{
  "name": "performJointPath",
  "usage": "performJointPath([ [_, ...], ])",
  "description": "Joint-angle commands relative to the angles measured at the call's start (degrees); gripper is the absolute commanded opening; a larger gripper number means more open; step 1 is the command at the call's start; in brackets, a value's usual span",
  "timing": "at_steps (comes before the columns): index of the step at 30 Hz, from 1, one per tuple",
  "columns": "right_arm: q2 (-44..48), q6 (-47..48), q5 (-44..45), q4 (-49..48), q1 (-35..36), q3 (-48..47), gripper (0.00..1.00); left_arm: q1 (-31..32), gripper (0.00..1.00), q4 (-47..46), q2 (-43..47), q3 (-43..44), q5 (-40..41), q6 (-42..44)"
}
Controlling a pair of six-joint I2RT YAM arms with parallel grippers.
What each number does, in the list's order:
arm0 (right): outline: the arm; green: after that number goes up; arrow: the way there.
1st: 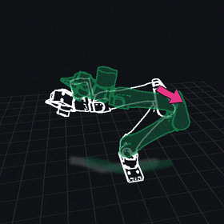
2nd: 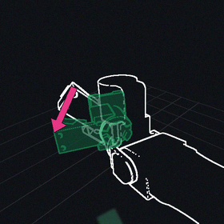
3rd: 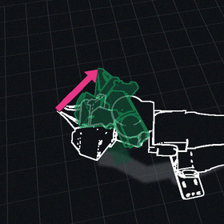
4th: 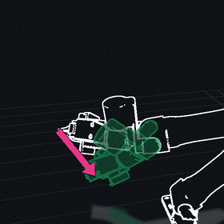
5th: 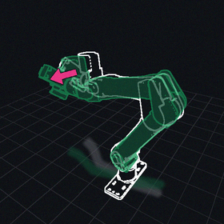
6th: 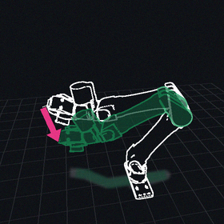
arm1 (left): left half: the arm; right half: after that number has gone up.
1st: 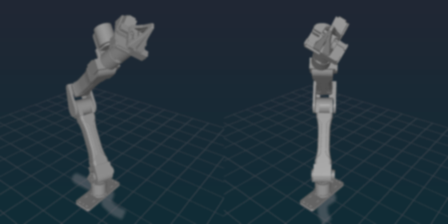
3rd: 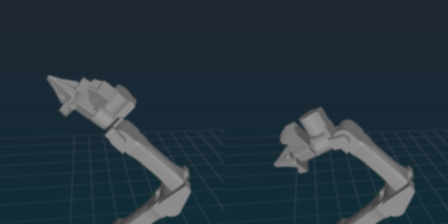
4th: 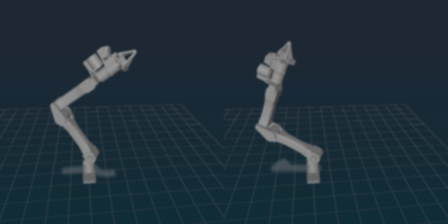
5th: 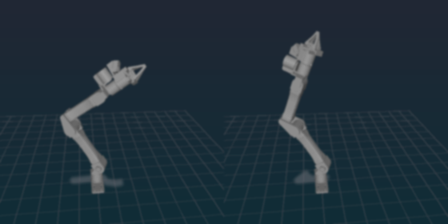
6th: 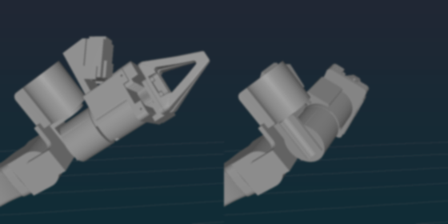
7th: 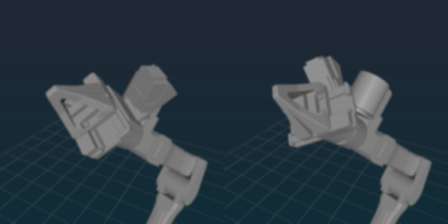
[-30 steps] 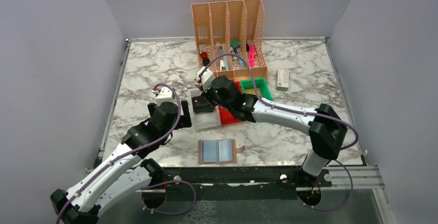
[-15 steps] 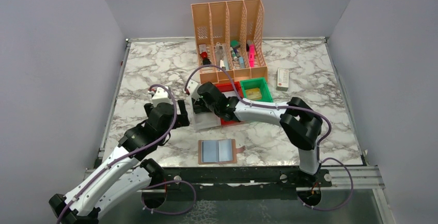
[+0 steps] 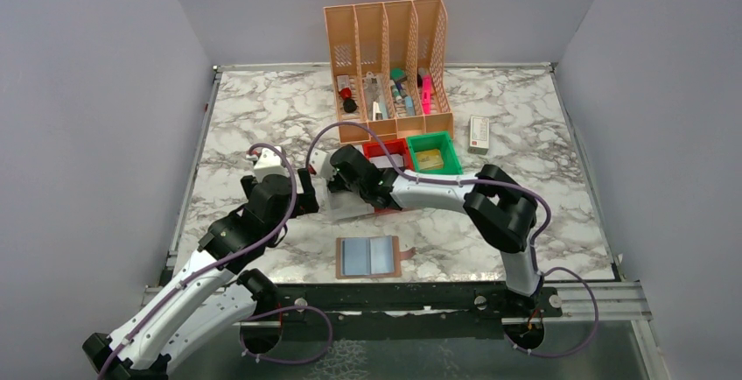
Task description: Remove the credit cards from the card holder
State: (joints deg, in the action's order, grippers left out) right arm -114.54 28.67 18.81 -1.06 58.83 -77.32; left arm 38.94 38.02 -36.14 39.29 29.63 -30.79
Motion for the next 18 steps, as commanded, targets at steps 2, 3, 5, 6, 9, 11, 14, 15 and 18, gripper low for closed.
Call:
performJointPath([
  [2, -1.74, 3.07, -2.35, 1.71, 0.33, -0.76, 0.13, -0.61, 0.99, -0.02, 0.54, -0.4, 1.4, -0.15],
  [3, -1.74, 3.22, -2.59, 2.02, 0.38, -0.73, 0.14, -0.66, 0.99, -0.04, 0.59, -0.39, 1.37, -0.13],
  [5, -1.79, 3.17, -3.32, 2.74, 0.41, -0.9, 0.16, -0.71, 0.99, -0.05, 0.53, -0.42, 1.27, -0.12],
  [6, -1.74, 3.16, -3.68, 3.06, 0.41, -0.93, 0.17, -0.78, 0.99, -0.05, 0.48, -0.44, 1.23, -0.07],
  [9, -1.98, 3.23, -3.64, 3.83, 0.41, -0.93, 0.19, -0.84, 0.99, -0.04, 0.37, -0.43, 1.07, -0.07],
  [11, -2.09, 3.15, -2.61, 3.75, 0.41, -0.7, 0.2, -0.86, 0.99, -0.04, 0.39, -0.43, 0.97, -0.07],
  [14, -2.14, 3.15, -1.18, 3.0, 0.41, 0.2, 0.21, -0.88, 0.99, -0.04, 0.41, -0.48, 0.94, -0.07],
  [15, -2.14, 3.15, -0.76, 2.59, 0.4, 0.56, 0.22, -0.88, 0.99, -0.05, 0.42, -0.52, 0.84, -0.12],
  [18, -2.16, 3.15, 0.41, 1.71, 0.38, 1.1, 0.29, -0.88, 0.99, -0.04, 0.26, -0.5, 0.7, -0.07],
])
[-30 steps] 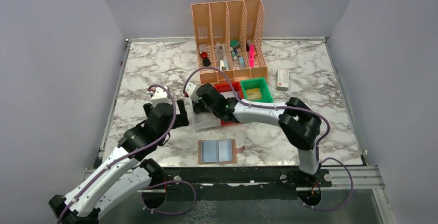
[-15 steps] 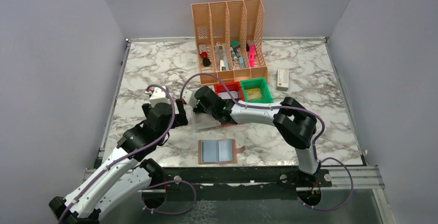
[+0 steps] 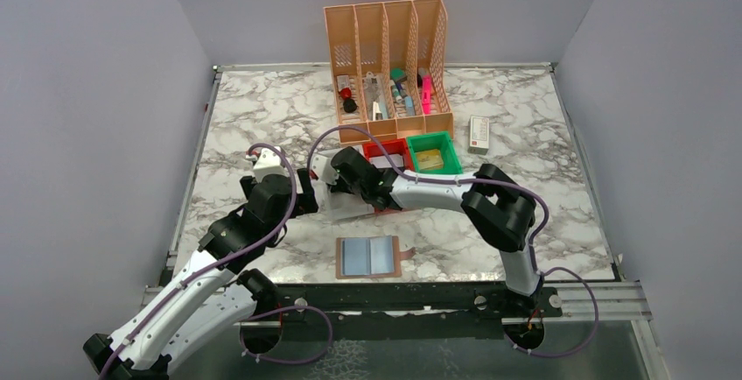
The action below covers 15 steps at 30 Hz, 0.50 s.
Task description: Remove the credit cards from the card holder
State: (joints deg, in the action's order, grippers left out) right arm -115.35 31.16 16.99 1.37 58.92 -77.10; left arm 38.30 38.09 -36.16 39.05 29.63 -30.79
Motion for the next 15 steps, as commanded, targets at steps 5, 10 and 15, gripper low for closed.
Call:
performJointPath([
  [5, -0.97, -0.72, 2.56, -0.89, 0.28, 0.84, 0.34, -0.25, 0.99, -0.11, -0.23, -0.28, 0.27, -0.07],
  [10, 4.43, -6.34, 1.8, -3.36, 0.31, 2.37, 0.34, -0.25, 0.99, -0.12, -0.41, -0.27, 0.37, -0.07],
  [15, 18.4, -23.11, 1.11, -9.61, 0.26, 10.92, 0.4, -0.35, 0.99, -0.11, -0.36, -0.24, 0.63, -0.19],
])
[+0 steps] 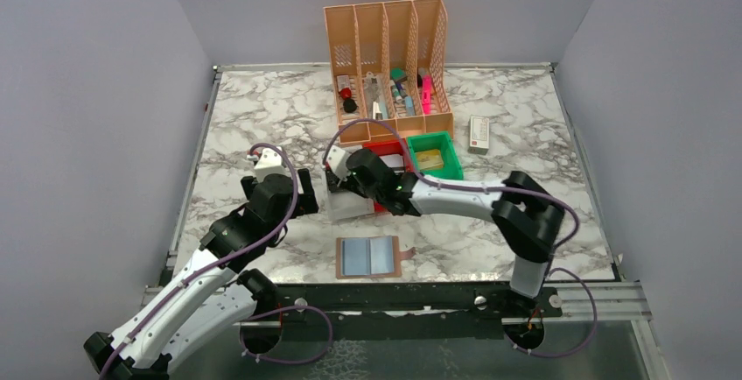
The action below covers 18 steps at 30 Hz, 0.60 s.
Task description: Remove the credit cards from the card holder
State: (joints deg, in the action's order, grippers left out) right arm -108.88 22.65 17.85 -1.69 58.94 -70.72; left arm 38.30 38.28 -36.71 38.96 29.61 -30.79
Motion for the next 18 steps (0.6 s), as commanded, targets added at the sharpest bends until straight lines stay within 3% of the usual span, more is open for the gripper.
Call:
performJointPath([
  [1, 14.9, -18.01, -0.84, -6.04, 0.29, 6.86, 0.41, -0.38, 0.99, -0.26, 0.22, -0.12, 0.68, -0.2],
  [6, 25.06, -39.77, -8.14, -2.16, 0.28, 16.3, 0.41, -0.73, 0.99, -0.31, 0.03, -0.05, 0.69, -0.21],
  [10, 26.7, -51.18, -15.19, -2.29, 1.57, 23.22, 0.4, -0.94, 0.99, -0.3, -0.52, -0.06, 0.5, -0.21],
  [15, 24.86, -58.87, -2.05, 3.29, 11.9, 24.02, 0.42, -1.16, 0.99, -0.31, -0.95, -0.03, 0.37, -0.2],
  [18, 22.8, -61.73, 3.44, 6.79, 16.87, 22.29, 0.49, -1.38, 0.99, -0.33, -0.98, -0.09, 0.36, -0.27],
])
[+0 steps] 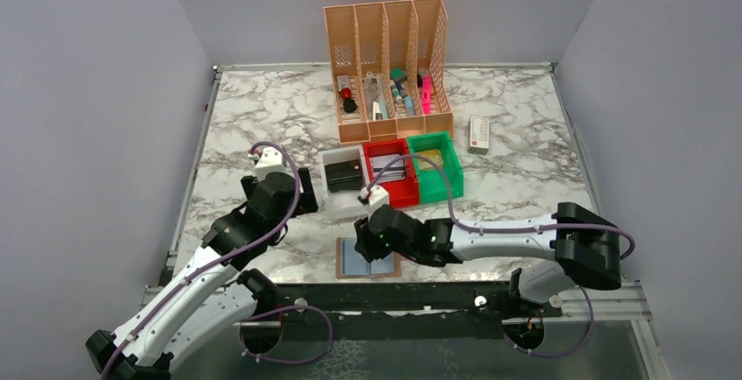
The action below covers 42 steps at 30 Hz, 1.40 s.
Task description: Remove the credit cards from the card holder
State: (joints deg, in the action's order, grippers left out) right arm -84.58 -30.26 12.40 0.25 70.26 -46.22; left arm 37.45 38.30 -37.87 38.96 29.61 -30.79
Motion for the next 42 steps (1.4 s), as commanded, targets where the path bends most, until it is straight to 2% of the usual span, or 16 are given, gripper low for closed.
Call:
performJointPath([
  [1, -2.41, -9.23, 10.58, 5.81, 6.88, -3.0, 0.5, -0.6, 0.99, -0.35, 0.16, -0.1, 0.43, -0.35],
  [5, -5.86, -11.02, 15.46, 8.05, 10.23, -5.29, 0.53, -0.88, 0.99, -0.47, -0.46, -0.05, 0.31, -0.36],
  [7, -7.72, -12.09, 16.29, 9.03, 10.57, -6.49, 0.63, -0.88, 0.99, -0.38, -0.7, -0.02, 0.11, -0.27],
  [10, -9.31, -11.78, 16.88, 8.42, 11.15, -7.81, 0.66, -1.04, 0.99, -0.37, -0.46, -0.11, 0.4, -0.5],
  [13, -11.53, -10.86, 14.9, 6.74, 11.24, -8.81, 0.74, -1.13, 0.99, -0.42, -0.31, -0.11, 0.37, -0.51],
  [18, -16.3, -11.37, 14.29, 8.69, 11.91, -12.75, 0.77, -1.24, 0.99, -0.35, 0.34, -0.29, 0.45, -0.59],
  [22, -19.43, -14.61, 18.24, 14.29, 12.62, -14.65, 0.77, -1.33, 0.99, -0.39, 0.35, -0.29, 0.48, -0.66],
  [25, -19.39, -15.86, 20.46, 17.08, 13.31, -14.53, 0.77, -1.31, 0.99, -0.37, 0.3, -0.29, 0.3, -0.59],
  [29, -17.76, -15.54, 20.04, 15.11, 13.41, -12.14, 0.77, -1.33, 0.99, -0.42, 0.17, -0.29, 0.24, -0.59],
  [33, -16.9, -16.48, 18.7, 12.25, 13.41, -9.55, 0.71, -1.33, 0.99, -0.5, 0.1, -0.38, -0.11, -0.58],
  [42, -14.76, -18.29, 18.04, 10.21, 13.45, -6.7, 0.45, -1.33, 0.99, -0.49, -0.25, -0.37, -0.6, -0.47],
])
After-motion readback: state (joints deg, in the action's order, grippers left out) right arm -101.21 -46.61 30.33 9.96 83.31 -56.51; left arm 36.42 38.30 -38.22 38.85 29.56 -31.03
